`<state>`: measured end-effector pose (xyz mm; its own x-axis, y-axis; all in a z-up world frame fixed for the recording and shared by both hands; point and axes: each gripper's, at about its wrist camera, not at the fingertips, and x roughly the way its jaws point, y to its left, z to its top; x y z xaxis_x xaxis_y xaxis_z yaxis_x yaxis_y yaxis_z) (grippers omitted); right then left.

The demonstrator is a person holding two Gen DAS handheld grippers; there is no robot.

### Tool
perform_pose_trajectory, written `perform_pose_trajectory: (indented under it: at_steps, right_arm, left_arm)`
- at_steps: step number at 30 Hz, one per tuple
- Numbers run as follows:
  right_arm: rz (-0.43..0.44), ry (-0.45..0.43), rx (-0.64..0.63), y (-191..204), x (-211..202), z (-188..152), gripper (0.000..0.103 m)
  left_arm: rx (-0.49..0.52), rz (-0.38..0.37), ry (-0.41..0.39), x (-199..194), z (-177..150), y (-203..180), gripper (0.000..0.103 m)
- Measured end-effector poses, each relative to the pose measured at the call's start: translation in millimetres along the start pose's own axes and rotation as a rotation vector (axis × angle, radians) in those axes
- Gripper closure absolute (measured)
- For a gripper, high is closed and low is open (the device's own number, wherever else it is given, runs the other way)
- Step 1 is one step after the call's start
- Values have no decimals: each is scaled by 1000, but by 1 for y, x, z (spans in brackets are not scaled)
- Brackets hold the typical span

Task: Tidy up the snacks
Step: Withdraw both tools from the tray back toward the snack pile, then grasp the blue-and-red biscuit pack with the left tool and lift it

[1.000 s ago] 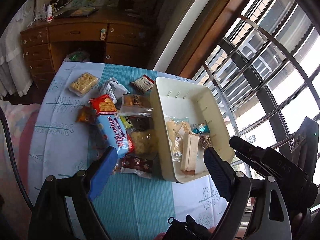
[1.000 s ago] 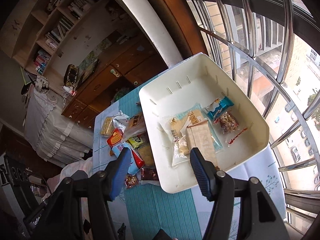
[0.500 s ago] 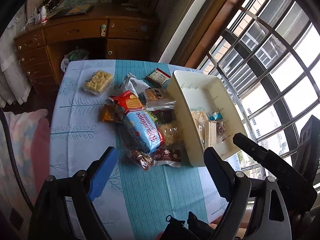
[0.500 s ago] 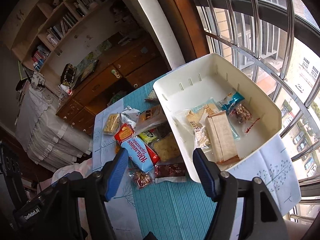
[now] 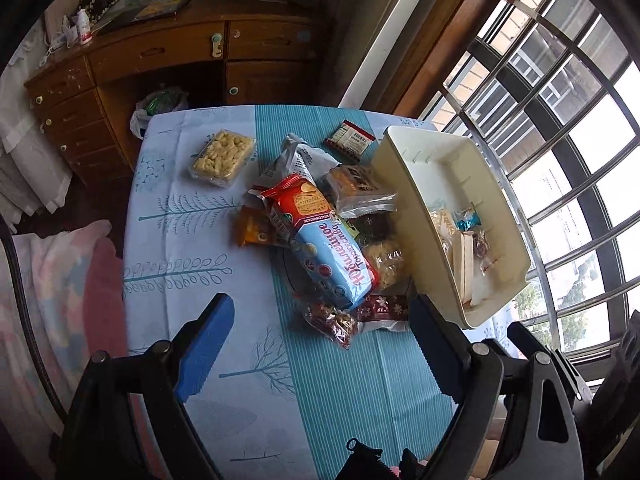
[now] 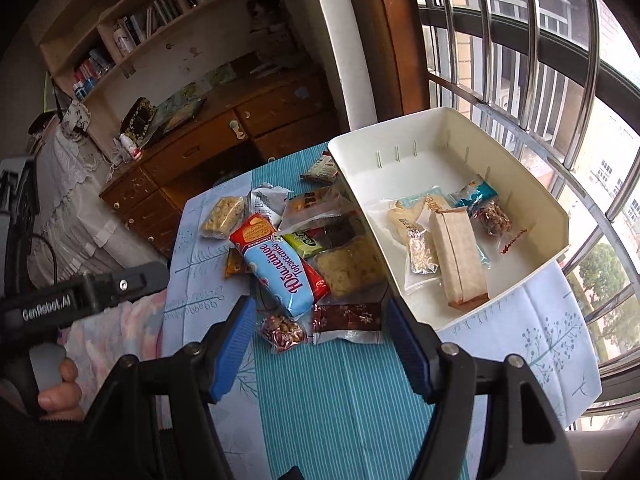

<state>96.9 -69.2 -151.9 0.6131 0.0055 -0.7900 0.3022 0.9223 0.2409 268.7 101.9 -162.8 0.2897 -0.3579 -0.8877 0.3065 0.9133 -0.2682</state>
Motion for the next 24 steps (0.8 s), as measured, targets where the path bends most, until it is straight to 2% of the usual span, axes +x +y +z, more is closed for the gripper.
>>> perform_pose_trajectory:
  at_steps: [10,15,24]
  right_arm:
    - [12,-11,-227,27,14,-26,35]
    - [9,-11,-355,38,34,-40,35]
    - [72,-31,-442,36,81,-58,35]
  left_arm:
    - [-94,0,85,39,27,4,15]
    - [-199,8,182,71,40,10,15]
    - [-358,-6,293,137,45,21,15]
